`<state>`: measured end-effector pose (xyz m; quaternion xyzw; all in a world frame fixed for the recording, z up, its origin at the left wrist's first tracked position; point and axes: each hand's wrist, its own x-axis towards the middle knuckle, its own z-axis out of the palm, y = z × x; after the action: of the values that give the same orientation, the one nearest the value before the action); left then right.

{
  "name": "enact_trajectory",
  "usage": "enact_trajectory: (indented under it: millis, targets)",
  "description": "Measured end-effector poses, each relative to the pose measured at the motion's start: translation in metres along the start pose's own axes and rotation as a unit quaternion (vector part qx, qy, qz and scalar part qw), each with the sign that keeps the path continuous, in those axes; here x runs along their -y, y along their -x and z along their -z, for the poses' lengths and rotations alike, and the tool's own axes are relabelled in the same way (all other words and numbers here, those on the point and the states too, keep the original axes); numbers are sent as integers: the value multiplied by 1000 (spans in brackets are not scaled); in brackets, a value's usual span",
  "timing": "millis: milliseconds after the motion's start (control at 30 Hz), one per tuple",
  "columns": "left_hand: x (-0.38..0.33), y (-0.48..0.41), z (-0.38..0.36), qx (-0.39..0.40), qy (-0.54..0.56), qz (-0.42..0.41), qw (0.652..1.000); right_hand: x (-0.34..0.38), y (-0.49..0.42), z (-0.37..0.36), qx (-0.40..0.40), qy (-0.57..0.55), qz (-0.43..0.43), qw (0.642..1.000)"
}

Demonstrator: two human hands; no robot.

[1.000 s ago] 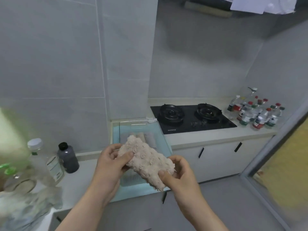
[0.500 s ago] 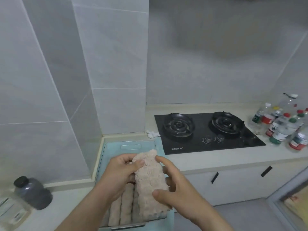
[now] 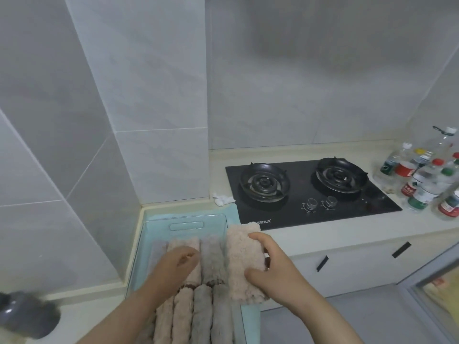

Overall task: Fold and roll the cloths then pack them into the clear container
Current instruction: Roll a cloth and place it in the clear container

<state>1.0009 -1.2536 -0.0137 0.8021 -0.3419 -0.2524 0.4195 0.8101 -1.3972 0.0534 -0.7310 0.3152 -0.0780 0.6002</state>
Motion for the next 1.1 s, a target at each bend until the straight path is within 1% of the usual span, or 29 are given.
enact_trajectory:
  millis: [33,67,100,133,167,267,300,333,367,433,500,600,667,733,833,900,1033,1100]
  targets:
    - [14,-3,-2,23,-90,-45,995,-2,-4,1,-9,9,-7,1000]
    - [28,-8,-5,37,-186,-104,976,-4,-7,1,-18,18,-15,1000]
    - [42,-15,-8,60,-256,-149,953,-5,-9,1,-26,26,-22,999]
    - [56,-25,-12,84,-298,-184,933,-5,-12,0,-33,35,-25,999]
    - [68,-37,-15,107,-313,-209,920,-6,-14,-1,-40,43,-30,998]
    - [82,-73,-29,177,-302,-240,905,-5,-19,-6,-65,54,-43,996]
    - [77,-81,-34,192,-314,-237,899,-5,-20,-8,-74,55,-47,995]
    - [73,-89,-41,184,-334,-247,891,-4,-22,-9,-86,59,-50,993]
    - [69,-95,-47,191,-343,-232,890,-4,-23,-11,-99,61,-53,992]
    - [65,-102,-59,192,-381,-173,888,-1,-25,-15,-116,61,-54,990]
    - [66,-107,-71,187,-406,-151,882,2,-28,-20,-126,65,-53,988]
    - [73,-106,-73,175,-415,-159,879,9,-33,-26,-136,70,-43,987]
    - [80,-105,-65,165,-413,-174,878,13,-38,-31,-134,62,-32,989]
    - [90,-103,-53,165,-413,-172,879,14,-46,-40,-125,65,-18,990]
    - [107,-102,-39,139,-412,-168,885,8,-69,-60,-98,116,-4,988]
    - [113,-100,-33,137,-420,-142,886,2,-86,-76,-64,172,5,983]
    - [112,-96,-23,162,-414,-108,889,-8,-113,-102,-7,272,3,962]
    - [109,-95,-16,188,-415,-83,886,-15,-126,-110,10,343,-15,939]
